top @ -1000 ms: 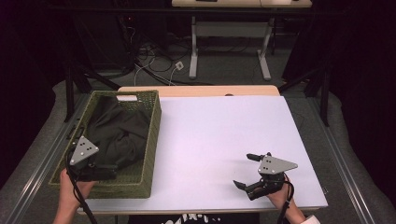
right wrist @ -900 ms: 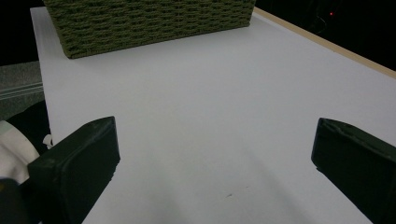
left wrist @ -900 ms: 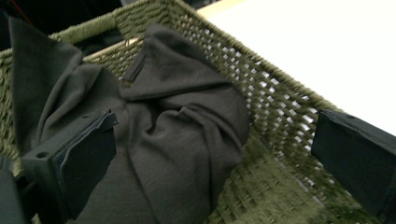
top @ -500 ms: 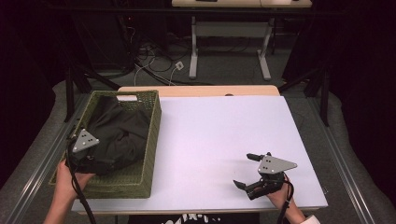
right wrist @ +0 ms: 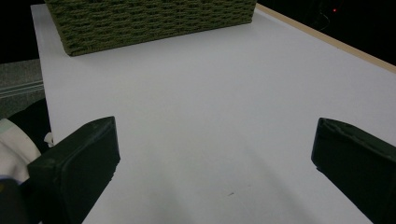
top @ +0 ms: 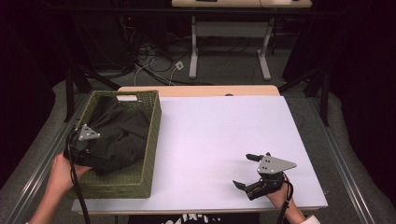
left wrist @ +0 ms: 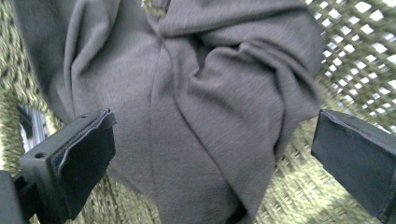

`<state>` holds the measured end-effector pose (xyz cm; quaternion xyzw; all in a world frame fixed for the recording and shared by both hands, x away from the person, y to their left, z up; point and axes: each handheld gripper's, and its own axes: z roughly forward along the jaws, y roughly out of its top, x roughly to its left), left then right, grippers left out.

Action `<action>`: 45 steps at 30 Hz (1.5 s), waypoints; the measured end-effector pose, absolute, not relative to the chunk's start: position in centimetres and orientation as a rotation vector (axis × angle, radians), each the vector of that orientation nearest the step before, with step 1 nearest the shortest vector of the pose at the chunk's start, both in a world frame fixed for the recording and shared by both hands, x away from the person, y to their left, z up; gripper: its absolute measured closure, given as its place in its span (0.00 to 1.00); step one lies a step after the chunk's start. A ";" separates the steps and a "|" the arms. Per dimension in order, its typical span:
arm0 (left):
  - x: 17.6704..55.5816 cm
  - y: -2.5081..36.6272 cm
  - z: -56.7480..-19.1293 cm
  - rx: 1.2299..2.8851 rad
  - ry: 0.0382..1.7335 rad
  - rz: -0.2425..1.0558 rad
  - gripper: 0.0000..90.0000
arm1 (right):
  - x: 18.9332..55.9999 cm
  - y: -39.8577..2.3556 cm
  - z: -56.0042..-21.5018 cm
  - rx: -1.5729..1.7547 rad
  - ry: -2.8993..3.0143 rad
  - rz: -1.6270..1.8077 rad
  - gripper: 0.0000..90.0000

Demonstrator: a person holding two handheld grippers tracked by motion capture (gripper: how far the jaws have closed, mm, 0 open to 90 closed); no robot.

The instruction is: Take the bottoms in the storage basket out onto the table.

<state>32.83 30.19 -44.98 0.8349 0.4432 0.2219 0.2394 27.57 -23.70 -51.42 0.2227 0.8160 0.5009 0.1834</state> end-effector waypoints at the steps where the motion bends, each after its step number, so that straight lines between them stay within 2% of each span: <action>1: 33.0 30.2 -45.1 2.294 1.226 0.597 0.00 | 27.6 -23.7 -51.4 0.628 2.304 1.413 0.01; 15: 35.1 31.0 -46.6 2.383 1.333 0.490 0.00 | 27.6 -23.7 -51.5 0.631 2.309 1.417 0.01; 23: 36.1 32.0 -47.7 2.401 1.374 0.379 0.00 | 27.6 -23.7 -51.5 0.636 2.301 1.419 0.01; 45: 37.7 31.2 -49.0 2.523 1.331 0.256 0.00 | 27.7 -23.6 -51.5 0.631 2.309 1.419 0.00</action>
